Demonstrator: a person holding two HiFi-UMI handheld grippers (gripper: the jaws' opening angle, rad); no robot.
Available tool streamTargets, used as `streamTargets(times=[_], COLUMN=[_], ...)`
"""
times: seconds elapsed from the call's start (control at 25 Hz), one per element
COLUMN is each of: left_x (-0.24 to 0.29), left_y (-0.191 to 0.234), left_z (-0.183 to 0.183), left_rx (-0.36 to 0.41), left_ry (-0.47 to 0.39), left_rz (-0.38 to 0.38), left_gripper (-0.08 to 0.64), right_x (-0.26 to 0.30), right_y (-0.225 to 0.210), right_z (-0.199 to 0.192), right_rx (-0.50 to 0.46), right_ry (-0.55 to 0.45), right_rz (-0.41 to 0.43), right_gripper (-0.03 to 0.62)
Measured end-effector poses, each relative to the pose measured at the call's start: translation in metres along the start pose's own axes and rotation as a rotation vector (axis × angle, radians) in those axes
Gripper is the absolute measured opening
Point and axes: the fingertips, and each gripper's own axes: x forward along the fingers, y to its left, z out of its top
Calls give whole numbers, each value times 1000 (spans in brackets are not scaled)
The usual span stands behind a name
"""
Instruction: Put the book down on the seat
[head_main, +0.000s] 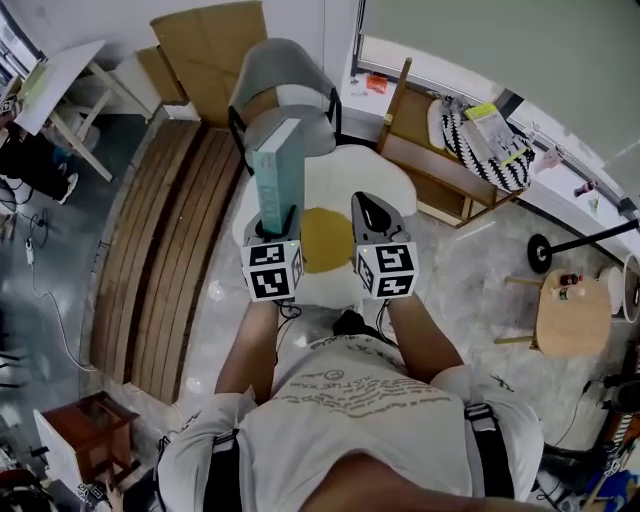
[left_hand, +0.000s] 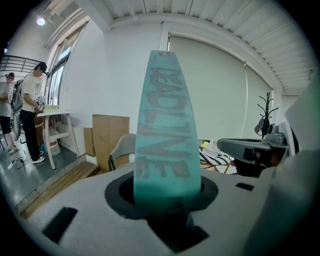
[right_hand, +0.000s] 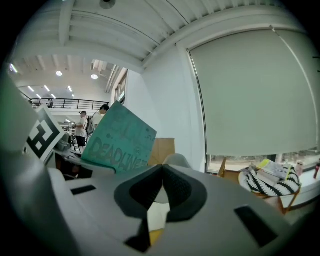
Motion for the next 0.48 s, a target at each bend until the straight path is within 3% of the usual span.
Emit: streamTargets(times=[0.16, 0.48], left_x=[29, 75], left_y=[-17, -21], left_z=[7, 32], left_rx=[3, -13], left_ry=[28, 40], left_rz=[-3, 76], left_gripper=[165, 166], right_x=[17, 62], right_y=[-31, -78], right_z=[-5, 11], right_rx=[30, 47], right_ry=[12, -29], right_rz=[18, 84], right_gripper=[28, 29])
